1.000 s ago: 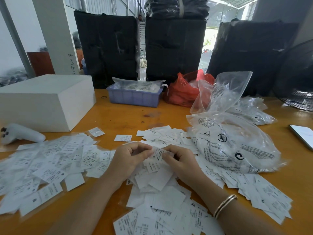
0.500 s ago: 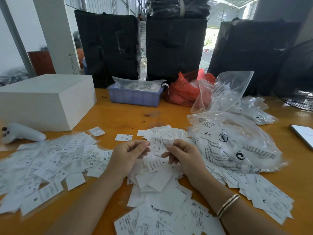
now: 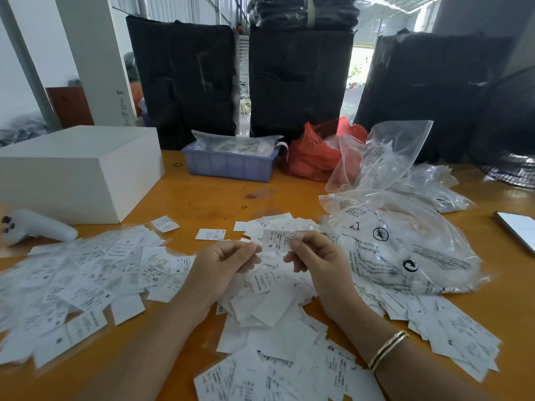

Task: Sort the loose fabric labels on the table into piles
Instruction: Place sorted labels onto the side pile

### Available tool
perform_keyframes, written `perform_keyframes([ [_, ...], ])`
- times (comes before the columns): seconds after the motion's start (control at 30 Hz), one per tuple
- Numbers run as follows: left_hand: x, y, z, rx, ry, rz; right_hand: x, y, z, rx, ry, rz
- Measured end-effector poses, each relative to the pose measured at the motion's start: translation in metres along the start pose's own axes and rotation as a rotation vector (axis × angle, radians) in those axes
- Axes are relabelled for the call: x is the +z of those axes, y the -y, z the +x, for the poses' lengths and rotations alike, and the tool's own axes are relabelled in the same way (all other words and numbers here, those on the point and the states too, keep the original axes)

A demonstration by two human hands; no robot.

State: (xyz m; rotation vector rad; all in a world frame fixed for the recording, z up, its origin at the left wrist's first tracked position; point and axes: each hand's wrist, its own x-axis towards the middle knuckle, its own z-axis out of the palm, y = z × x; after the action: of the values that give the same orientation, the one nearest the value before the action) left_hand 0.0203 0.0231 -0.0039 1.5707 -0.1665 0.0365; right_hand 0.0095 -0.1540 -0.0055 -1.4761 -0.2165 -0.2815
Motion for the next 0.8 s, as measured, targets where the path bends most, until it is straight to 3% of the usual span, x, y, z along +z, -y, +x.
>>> perform_keyframes([
  [0.47,-0.0009,0.0016,0.0005,0.015,0.033,0.033,-0.0009,-0.0029,0.0021,0.007,-0.039,0.0],
  [0.8,-0.0011,0.0043,0.0022,0.024,-0.044,0.085,0.0,-0.0014,0.0003,0.091,0.119,-0.005],
])
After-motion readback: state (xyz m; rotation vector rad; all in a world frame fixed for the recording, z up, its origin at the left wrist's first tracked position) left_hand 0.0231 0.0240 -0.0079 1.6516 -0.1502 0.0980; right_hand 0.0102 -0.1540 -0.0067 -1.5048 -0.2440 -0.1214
